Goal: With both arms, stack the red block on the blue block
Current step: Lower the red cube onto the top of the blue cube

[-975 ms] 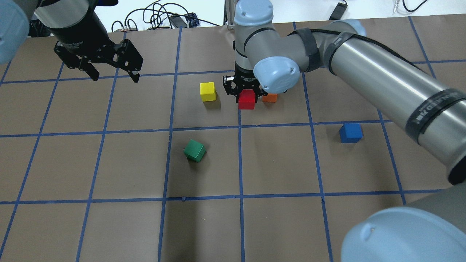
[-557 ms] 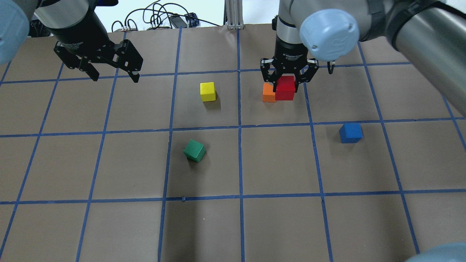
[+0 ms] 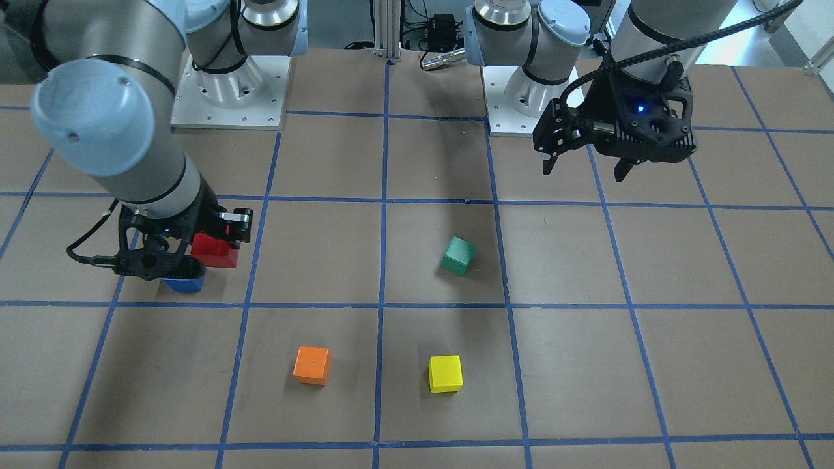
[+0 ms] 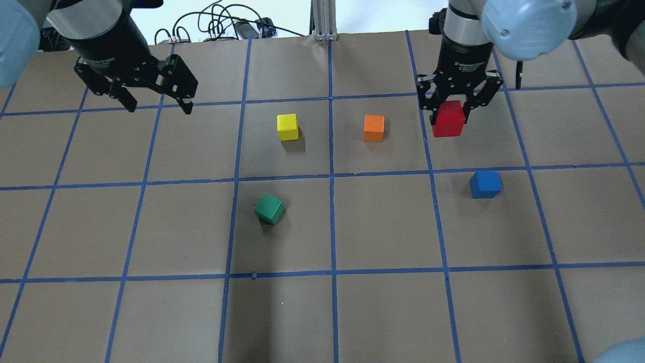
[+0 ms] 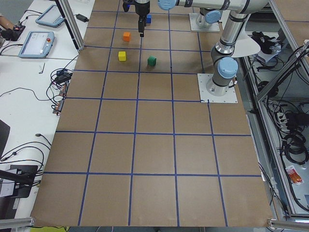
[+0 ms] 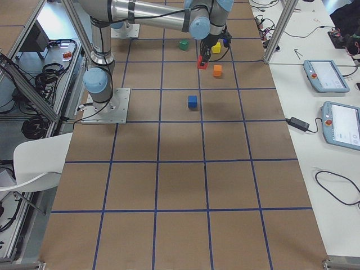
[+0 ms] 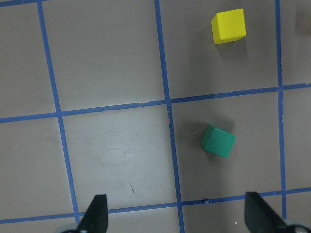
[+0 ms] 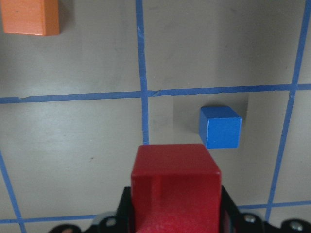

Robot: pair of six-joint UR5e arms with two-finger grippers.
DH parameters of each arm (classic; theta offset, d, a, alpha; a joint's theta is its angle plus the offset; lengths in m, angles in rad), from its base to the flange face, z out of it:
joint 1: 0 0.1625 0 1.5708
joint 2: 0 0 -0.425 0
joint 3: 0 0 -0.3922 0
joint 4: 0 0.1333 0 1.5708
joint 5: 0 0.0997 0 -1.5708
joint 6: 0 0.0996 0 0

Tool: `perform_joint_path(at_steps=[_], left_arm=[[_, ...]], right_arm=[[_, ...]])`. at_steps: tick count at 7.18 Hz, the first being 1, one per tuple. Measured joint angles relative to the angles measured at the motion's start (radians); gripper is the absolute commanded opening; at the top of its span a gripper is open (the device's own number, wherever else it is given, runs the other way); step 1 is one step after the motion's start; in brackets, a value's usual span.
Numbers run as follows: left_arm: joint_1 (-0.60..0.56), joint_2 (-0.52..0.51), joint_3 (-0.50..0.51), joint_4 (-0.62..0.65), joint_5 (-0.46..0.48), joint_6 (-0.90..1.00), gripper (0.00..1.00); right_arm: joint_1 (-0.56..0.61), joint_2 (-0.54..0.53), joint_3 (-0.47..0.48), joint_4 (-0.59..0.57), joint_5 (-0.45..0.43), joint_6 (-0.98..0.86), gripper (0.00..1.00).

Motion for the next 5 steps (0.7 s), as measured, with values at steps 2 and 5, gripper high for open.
perform_joint_path(at_steps=[2,5], left_arm=[[0.000,0.000,0.000,0.000,0.000,-0.001,1.00],[0.000,-0.001,0.000,0.000,-0.001,-0.001,1.00]], right_arm=[[-0.079,-0.038,0.116,-0.085,0.000,-0.080,0.00],[-0.178,-0.051,0.317,-0.356,0.002,-0.214,0.00]])
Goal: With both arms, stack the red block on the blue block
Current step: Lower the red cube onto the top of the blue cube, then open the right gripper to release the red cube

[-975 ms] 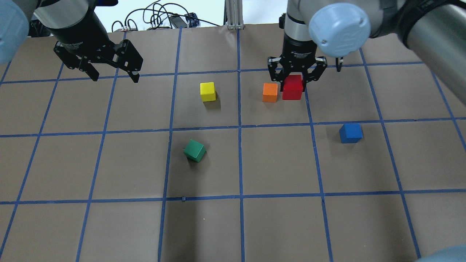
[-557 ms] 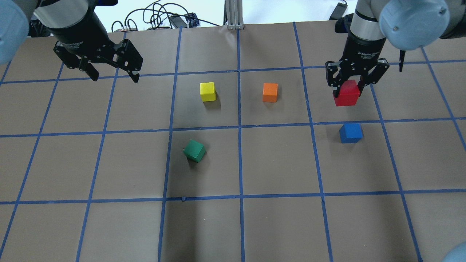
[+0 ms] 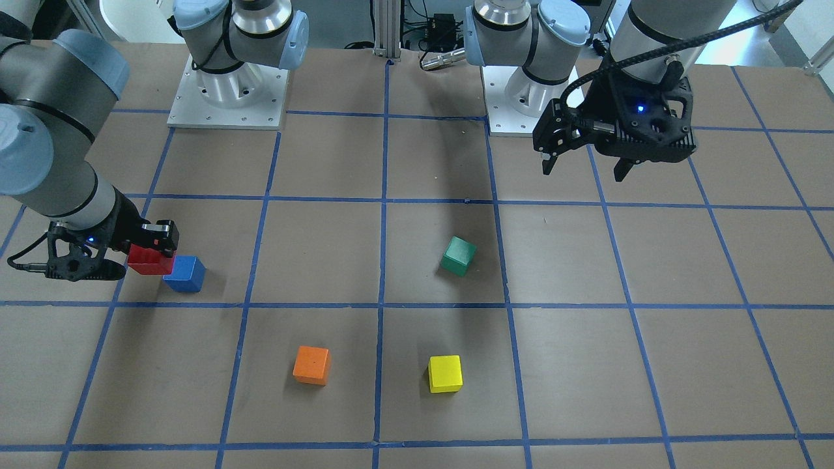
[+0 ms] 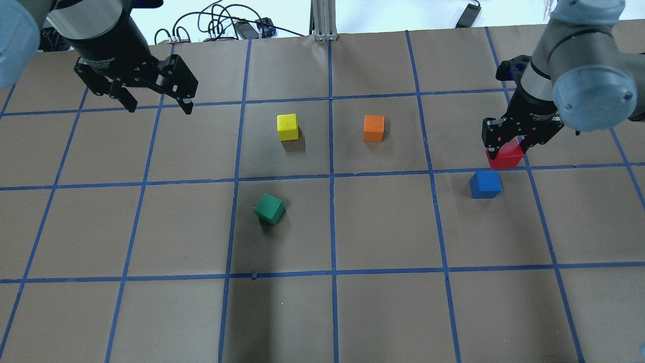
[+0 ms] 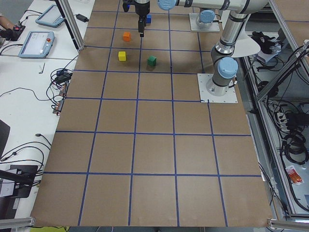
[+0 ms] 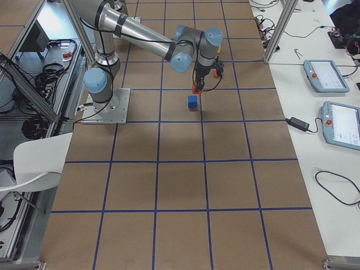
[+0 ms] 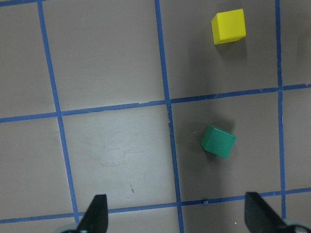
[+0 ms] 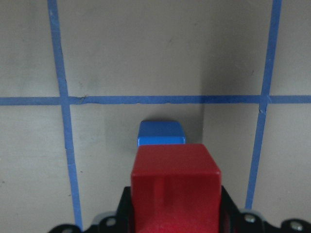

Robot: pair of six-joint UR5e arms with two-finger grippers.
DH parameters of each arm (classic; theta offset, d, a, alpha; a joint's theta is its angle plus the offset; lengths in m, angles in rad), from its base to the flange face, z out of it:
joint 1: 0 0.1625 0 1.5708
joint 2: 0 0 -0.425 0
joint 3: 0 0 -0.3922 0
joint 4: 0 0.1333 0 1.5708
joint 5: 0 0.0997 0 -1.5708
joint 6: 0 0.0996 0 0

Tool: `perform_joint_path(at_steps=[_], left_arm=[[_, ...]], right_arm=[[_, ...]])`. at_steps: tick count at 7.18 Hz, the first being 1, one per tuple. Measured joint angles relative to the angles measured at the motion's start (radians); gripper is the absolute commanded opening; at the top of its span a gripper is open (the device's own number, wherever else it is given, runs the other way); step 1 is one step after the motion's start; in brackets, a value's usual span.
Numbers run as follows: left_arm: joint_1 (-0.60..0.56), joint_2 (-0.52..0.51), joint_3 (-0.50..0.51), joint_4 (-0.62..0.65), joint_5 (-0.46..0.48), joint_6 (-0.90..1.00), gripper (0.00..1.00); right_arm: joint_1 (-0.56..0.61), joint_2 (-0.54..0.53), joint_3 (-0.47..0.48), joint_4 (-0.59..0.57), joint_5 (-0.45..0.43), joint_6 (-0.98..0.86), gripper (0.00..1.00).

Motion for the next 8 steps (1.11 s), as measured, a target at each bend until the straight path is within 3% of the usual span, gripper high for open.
perform_joint_path(at_steps=[2,8], left_arm=[[0.000,0.000,0.000,0.000,0.000,0.000,1.00],[0.000,-0.002,-0.001,0.000,0.000,0.001,1.00]], right_arm=[[-0.015,-0.002,0.084,-0.103,0.010,-0.020,0.00],[-0.013,0.004,0.123,-0.124,0.029,-0.018,0.00]])
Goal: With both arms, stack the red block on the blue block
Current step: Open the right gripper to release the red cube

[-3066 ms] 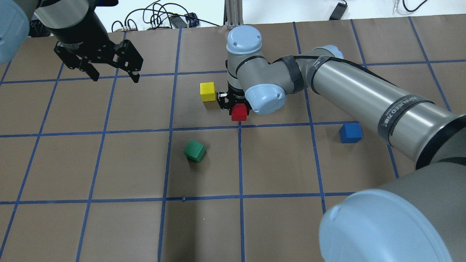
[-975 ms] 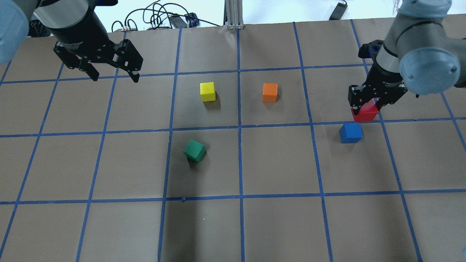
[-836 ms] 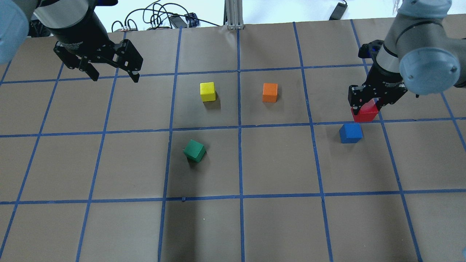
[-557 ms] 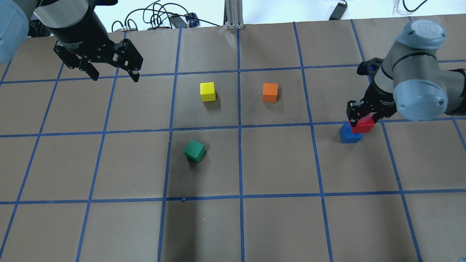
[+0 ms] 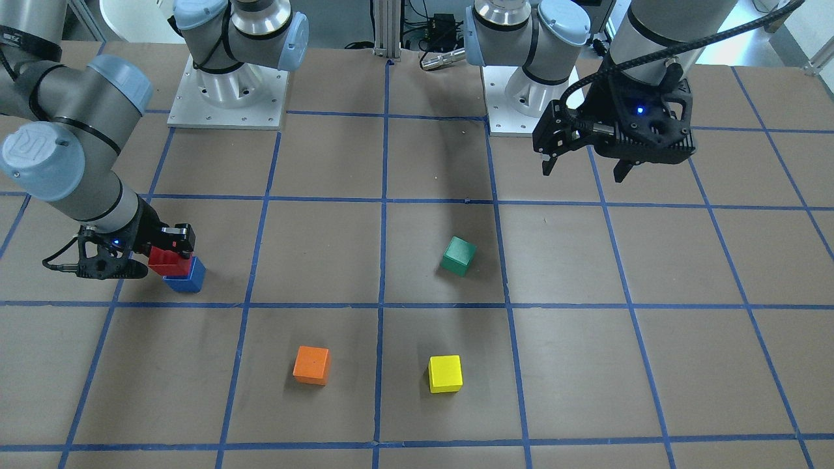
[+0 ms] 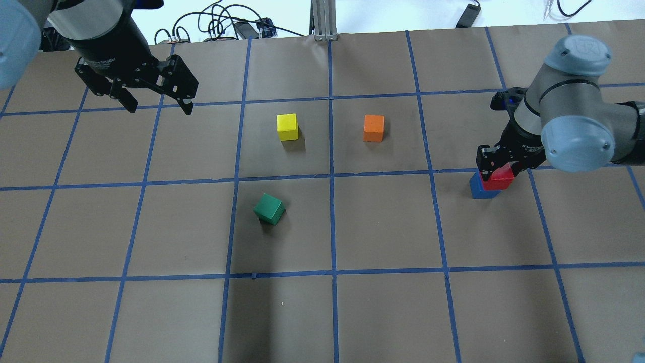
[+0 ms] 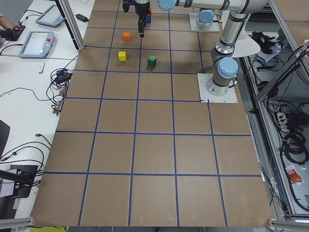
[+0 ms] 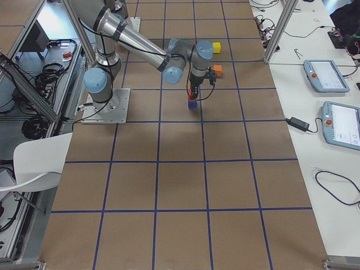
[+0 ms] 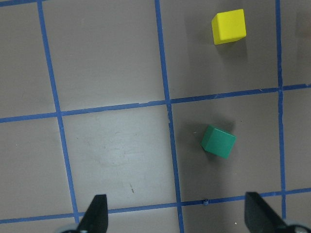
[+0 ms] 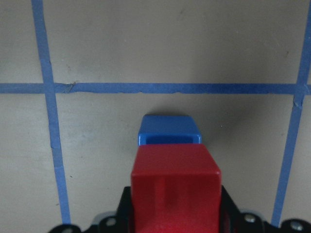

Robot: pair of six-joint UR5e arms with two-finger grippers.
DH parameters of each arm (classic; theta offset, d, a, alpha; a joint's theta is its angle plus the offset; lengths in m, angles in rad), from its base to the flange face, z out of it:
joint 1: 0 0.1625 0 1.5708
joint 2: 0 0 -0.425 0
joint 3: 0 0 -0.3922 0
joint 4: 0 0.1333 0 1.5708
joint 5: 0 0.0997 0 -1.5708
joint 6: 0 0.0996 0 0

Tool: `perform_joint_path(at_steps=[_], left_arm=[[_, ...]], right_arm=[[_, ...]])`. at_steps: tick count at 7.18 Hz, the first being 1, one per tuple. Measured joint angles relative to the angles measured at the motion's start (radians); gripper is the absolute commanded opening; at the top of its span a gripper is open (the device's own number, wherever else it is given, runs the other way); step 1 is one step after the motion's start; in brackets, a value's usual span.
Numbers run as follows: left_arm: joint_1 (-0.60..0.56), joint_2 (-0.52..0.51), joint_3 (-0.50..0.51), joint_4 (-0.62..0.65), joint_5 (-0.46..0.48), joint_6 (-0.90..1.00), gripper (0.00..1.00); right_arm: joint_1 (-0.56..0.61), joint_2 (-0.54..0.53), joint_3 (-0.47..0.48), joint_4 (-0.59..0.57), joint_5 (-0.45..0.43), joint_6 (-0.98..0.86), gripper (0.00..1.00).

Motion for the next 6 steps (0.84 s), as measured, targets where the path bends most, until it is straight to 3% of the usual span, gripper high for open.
perform_joint_path(at_steps=[1,2,4,6], left_arm=[[0.000,0.000,0.000,0.000,0.000,0.000,1.00],[0.000,0.001,0.001,0.000,0.000,0.000,1.00],[0.000,0.001,0.001,0.001,0.000,0.000,1.00],[0.000,0.001,0.001,0.000,0.000,0.000,1.00]], right_arm=[[0.000,0.001,0.001,0.000,0.001,0.000,0.48],[0.000,0.001,0.001,0.000,0.001,-0.001,0.69],[0.000,0.002,0.001,0.002,0.001,-0.003,0.89],[0.000,0.000,0.001,0.008,-0.001,-0.002,1.00]])
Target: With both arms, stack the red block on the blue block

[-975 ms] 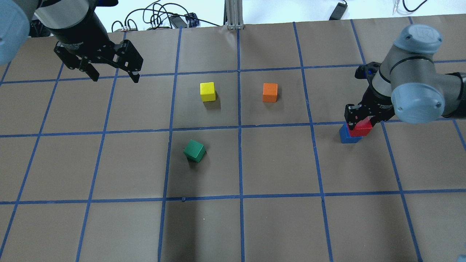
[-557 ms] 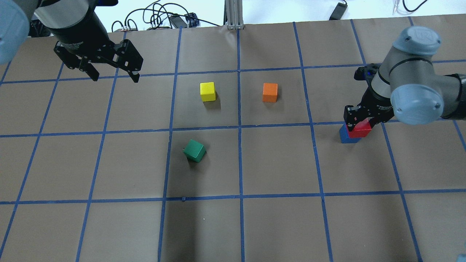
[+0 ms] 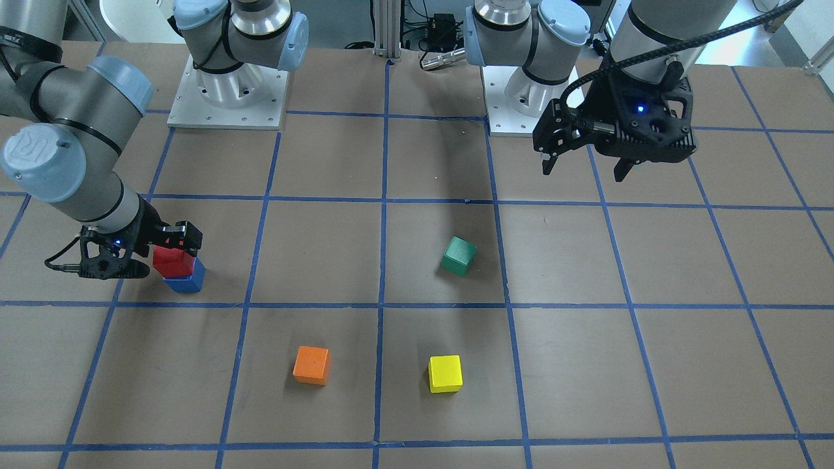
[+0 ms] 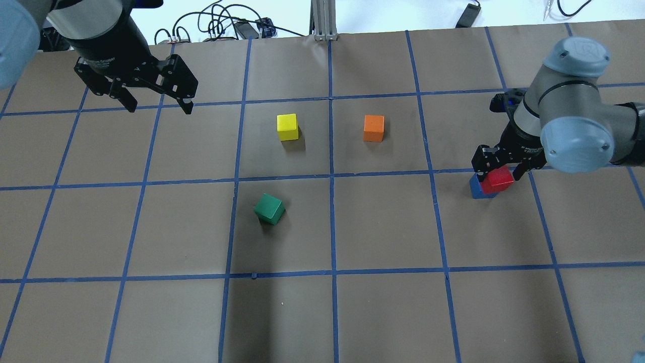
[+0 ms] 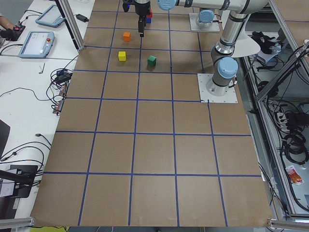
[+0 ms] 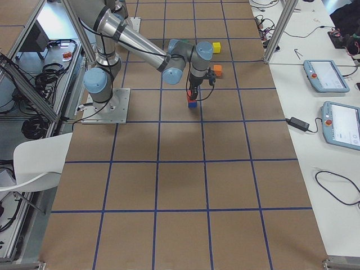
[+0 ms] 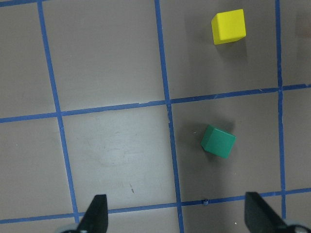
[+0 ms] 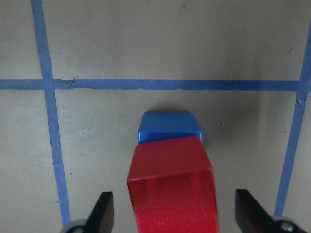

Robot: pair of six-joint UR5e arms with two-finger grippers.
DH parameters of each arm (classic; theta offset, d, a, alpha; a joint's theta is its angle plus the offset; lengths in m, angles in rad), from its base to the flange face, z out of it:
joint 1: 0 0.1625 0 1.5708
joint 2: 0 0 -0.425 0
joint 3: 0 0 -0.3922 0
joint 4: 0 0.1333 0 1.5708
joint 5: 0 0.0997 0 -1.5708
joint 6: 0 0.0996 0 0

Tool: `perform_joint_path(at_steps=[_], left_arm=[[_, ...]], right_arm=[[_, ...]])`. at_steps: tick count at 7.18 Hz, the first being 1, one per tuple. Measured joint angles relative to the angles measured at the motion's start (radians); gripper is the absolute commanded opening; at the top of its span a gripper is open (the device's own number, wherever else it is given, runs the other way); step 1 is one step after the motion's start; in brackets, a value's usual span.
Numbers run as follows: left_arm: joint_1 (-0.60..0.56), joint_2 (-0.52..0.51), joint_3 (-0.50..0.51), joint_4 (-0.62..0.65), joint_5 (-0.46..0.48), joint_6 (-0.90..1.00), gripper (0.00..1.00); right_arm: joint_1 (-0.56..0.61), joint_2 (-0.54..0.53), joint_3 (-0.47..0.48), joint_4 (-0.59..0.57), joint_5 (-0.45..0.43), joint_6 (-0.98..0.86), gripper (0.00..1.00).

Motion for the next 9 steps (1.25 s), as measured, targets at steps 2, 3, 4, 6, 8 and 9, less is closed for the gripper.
perform_joint_path(at_steps=[2,3,4,6,8,9], left_arm=[[0.000,0.000,0.000,0.000,0.000,0.000,1.00],[0.000,0.000,0.001,0.001,0.000,0.000,1.00],[0.000,0.000,0.001,0.001,0.000,0.000,1.00],[0.000,0.000,0.002,0.001,0.000,0.000,1.00],[0.000,0.000,0.003,0.001,0.000,0.000,1.00],[0.000,0.000,0.003,0.001,0.000,0.000,1.00]], right_arm=[[0.000,-0.010,-0.014,0.009,-0.002,0.001,1.00],[0.001,-0.022,-0.040,0.042,-0.002,0.002,1.00],[0.005,-0.039,-0.103,0.125,-0.002,0.002,1.00],[0.043,-0.061,-0.295,0.348,-0.003,0.006,1.00],[0.144,-0.064,-0.414,0.451,-0.010,0.057,1.00],[0.186,-0.067,-0.435,0.463,-0.007,0.087,1.00]])
